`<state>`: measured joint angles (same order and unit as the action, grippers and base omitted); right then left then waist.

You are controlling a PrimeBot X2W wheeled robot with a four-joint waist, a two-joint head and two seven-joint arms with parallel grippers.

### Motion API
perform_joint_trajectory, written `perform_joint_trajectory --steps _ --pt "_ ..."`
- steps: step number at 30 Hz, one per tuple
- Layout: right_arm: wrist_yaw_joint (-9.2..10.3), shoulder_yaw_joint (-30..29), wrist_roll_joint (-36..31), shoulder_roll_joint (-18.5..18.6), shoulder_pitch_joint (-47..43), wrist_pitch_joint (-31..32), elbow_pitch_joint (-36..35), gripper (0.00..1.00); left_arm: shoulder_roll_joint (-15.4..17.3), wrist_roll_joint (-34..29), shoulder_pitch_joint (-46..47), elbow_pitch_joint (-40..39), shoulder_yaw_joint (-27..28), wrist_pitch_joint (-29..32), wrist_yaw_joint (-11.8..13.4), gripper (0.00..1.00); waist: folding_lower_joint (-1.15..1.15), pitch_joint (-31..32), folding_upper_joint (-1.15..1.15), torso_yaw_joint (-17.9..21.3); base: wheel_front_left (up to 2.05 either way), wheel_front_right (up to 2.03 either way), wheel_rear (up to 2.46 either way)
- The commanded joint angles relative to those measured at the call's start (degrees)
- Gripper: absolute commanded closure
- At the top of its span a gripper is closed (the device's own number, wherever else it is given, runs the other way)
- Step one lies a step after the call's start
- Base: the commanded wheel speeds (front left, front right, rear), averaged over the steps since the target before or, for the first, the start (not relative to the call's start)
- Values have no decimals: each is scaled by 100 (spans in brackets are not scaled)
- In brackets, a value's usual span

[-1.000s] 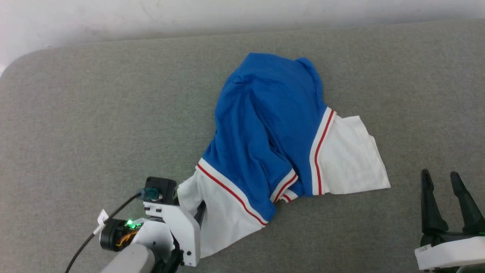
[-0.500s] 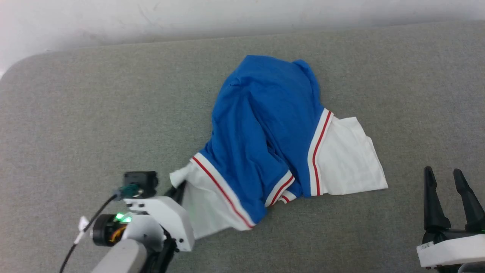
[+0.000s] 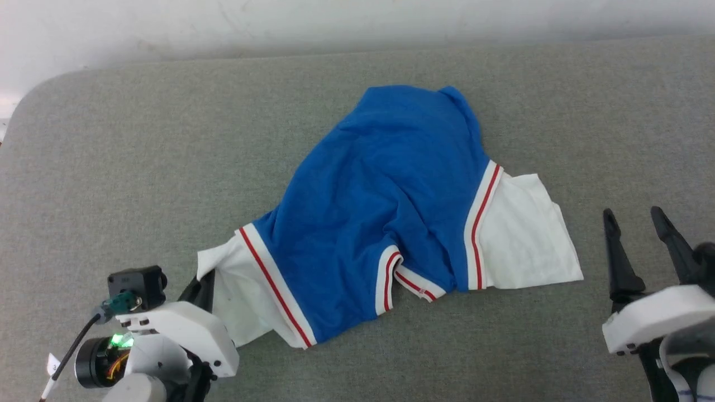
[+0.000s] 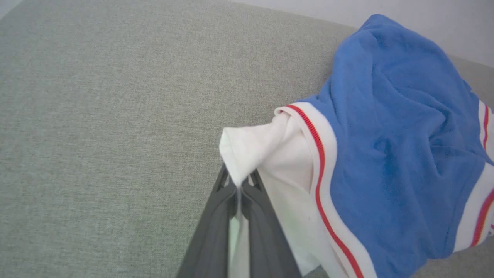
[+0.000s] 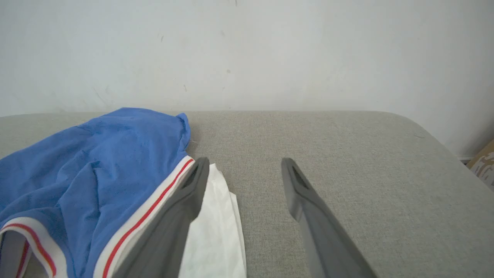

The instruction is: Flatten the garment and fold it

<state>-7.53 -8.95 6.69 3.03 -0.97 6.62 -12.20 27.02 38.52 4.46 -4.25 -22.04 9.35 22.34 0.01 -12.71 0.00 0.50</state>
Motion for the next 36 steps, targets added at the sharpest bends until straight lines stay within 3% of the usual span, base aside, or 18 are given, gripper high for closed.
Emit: perform_joint_trajectory --steps 1,10,19,26,27,28,29,30,36 --pt "4 31 -112 -15 191 388 98 0 47 -6 -52 -99 34 -39 59 100 -1 -116 0 -58 0 0 0" --pt "4 162 -249 210 657 1693 664 0 -3 -109 211 -260 -156 64 12 100 -1 -431 0 -218 0 0 0" --pt "4 322 -165 589 941 2182 1193 0 -91 -127 424 -298 -298 115 -68 100 -1 -762 0 -410 0 0 0" --pt "4 601 207 783 956 3076 1524 0 -110 -96 506 -236 -330 115 -130 100 -1 -838 0 -486 0 0 0" --pt "4 611 254 805 960 3161 1542 12 -115 -89 519 -221 -337 119 -140 100 -1 -835 0 -496 0 0 0" --pt "4 597 309 795 964 3220 1554 62 -123 -79 531 -205 -342 121 -151 100 -1 -827 0 -504 0 0 0" --pt "4 577 374 761 970 3250 1550 87 -138 -58 540 -191 -343 119 -165 100 -1 -811 0 -510 0 0 0" --pt "4 562 420 731 974 3265 1542 100 -159 -26 543 -176 -338 110 -182 100 -1 -782 0 -513 0 0 0" --pt "4 410 506 576 1089 2710 1316 100 -250 238 423 -133 -211 -8 -278 100 -1 -430 0 -429 0 0 0"
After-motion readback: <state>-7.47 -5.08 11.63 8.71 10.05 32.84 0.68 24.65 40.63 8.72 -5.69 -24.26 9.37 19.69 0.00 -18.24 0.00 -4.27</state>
